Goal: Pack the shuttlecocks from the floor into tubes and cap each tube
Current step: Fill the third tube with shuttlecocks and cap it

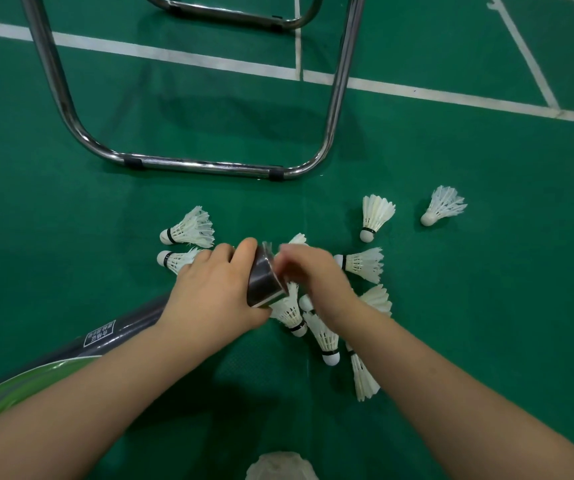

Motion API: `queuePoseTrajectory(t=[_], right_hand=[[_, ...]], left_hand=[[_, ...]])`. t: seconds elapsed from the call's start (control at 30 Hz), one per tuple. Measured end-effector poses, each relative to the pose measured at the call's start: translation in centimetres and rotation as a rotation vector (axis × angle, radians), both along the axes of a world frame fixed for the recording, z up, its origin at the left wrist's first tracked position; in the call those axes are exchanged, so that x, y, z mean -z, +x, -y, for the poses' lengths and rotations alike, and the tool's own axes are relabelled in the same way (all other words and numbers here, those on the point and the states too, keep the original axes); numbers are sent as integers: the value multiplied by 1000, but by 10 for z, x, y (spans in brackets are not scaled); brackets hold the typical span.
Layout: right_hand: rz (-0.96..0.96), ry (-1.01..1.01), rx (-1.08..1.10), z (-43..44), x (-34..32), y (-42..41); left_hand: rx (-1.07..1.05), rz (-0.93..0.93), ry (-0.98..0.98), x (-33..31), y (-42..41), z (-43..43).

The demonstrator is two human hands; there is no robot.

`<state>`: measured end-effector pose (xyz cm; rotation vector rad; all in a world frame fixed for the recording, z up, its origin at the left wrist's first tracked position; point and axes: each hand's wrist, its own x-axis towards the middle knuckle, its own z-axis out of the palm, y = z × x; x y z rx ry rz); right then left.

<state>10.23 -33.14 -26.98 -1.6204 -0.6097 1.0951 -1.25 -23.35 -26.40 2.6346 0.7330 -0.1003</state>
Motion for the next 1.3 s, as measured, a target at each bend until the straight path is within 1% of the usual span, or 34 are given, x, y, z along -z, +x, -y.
queuePoseTrajectory(t=[0.07, 0.1, 0.13, 0.2, 0.3, 0.37, 0.4, 0.47, 0.53, 0.6, 0.63, 0.73, 0.83, 0.93, 1.0, 1.1, 1.2, 1.23, 1.3], right_hand=[[90, -85, 225, 12, 13, 12], [162, -169, 282, 17, 20, 17], [264, -271, 286, 22, 28, 22], [468, -452, 216, 28, 44, 28], [669, -519, 158, 22, 59, 36], [773, -572, 80, 11, 62, 41], [791, -614, 32, 5, 64, 42], [764, -695, -27, -6, 63, 44], [757, -710, -48, -11, 64, 44], [715, -654, 0, -13, 63, 45], [655, -603, 39, -12, 62, 46], [492, -390, 164, -2, 50, 44], [367, -162, 355, 14, 31, 31], [307, 72, 520, 25, 9, 15], [310, 161, 568, 27, -2, 11], [323, 214, 552, 26, -10, 9], [338, 185, 488, 22, -10, 6], [353, 159, 435, 21, -8, 5], [360, 112, 253, 19, -8, 0]], left_hand=[[4, -2, 9, 1, 0, 0], [4, -1, 10, 1, 0, -1], [3, 3, 8, 1, 0, -1], [2, 10, 6, 0, 0, -2], [-11, 20, 8, -2, -1, -4], [-23, 37, 10, -4, -2, -5], [-30, 44, 8, -5, -2, -6], [-46, 52, 1, -7, -2, -9], [-52, 42, 6, -8, -2, -10], [-46, 43, 11, -7, -2, -9], [-42, 48, 10, -7, -2, -9], [-40, 56, 6, -6, -2, -7], [-40, 68, 13, -5, -2, -6], [-38, 81, 20, -5, -5, -6], [-35, 92, 20, -6, -6, -5], [-31, 99, 23, -10, -7, -4], [-40, 103, 23, -13, -9, -5], [-43, 103, 23, -13, -10, -5], [-41, 104, 26, -13, -10, -5]])
